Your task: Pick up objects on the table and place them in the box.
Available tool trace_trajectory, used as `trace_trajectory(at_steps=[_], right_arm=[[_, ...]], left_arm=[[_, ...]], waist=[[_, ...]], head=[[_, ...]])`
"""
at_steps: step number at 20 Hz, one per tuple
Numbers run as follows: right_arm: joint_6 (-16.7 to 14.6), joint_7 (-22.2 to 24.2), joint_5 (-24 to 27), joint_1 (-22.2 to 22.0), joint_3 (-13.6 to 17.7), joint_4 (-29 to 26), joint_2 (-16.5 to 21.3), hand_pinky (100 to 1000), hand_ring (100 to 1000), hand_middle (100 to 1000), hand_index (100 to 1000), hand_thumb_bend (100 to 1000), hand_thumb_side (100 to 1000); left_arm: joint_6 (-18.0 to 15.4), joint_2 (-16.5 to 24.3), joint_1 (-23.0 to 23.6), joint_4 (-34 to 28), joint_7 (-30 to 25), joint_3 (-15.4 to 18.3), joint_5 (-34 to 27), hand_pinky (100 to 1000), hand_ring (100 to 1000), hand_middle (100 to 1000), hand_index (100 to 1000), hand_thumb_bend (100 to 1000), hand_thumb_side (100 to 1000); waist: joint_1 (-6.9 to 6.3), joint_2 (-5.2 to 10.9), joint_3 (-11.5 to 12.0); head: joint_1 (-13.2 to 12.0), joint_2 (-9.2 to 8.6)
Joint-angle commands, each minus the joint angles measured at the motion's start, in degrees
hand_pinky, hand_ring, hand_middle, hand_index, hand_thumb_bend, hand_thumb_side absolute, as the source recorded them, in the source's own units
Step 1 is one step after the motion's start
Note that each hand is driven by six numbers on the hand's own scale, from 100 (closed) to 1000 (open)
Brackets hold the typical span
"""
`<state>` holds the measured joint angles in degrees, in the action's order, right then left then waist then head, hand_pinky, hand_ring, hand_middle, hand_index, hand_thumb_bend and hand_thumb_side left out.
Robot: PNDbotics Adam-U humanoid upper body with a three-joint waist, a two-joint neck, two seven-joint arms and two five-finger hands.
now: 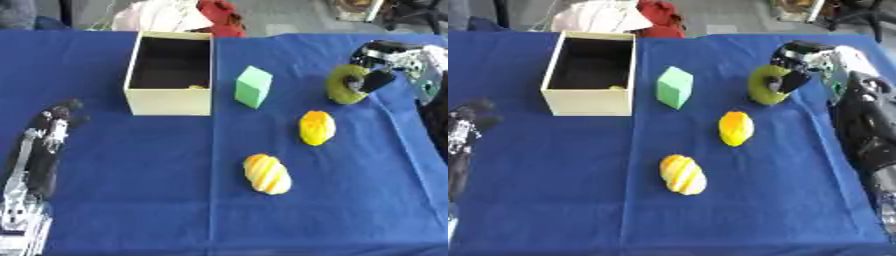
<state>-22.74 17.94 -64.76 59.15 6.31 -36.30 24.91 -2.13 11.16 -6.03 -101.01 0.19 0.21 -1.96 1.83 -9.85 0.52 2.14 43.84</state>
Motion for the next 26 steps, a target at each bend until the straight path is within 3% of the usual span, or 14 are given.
trace_trajectory(at_steps=[1, 14, 26], right_arm=[[-1.94, -1.62, 3.44, 2.19, -0.40, -3.91, 0.70, 751, 609, 474, 633, 100, 205], [-6.38, -3.41, 9.60, 5.73, -2.85, -11.83, -4.47, 757, 613, 491, 652, 100, 198], [-9.08, -3.62, 5.16, 8.59, -5.50, -14.73, -13.19, 769, 624, 516, 668, 100, 198]], left_arm=[[-0.06, 1.01, -0.27, -0.60, 0.03, 0.14, 0.00, 892, 724, 747, 797, 100, 687], [-0.05, 0.99, -0.44, -0.47, -0.43, -0.32, -0.10, 893, 724, 747, 797, 100, 689], [-0.02, 0.53, -1.62, -0.33, -1.76, -1.63, -0.13, 894, 723, 747, 797, 100, 693]], waist=[[-0.28, 1.19, 0.03], [0.05, 1.11, 0.87], [0.13, -0.21, 3.77]], head=[[0.04, 0.27], [1.46, 0.27], [5.62, -2.92]])
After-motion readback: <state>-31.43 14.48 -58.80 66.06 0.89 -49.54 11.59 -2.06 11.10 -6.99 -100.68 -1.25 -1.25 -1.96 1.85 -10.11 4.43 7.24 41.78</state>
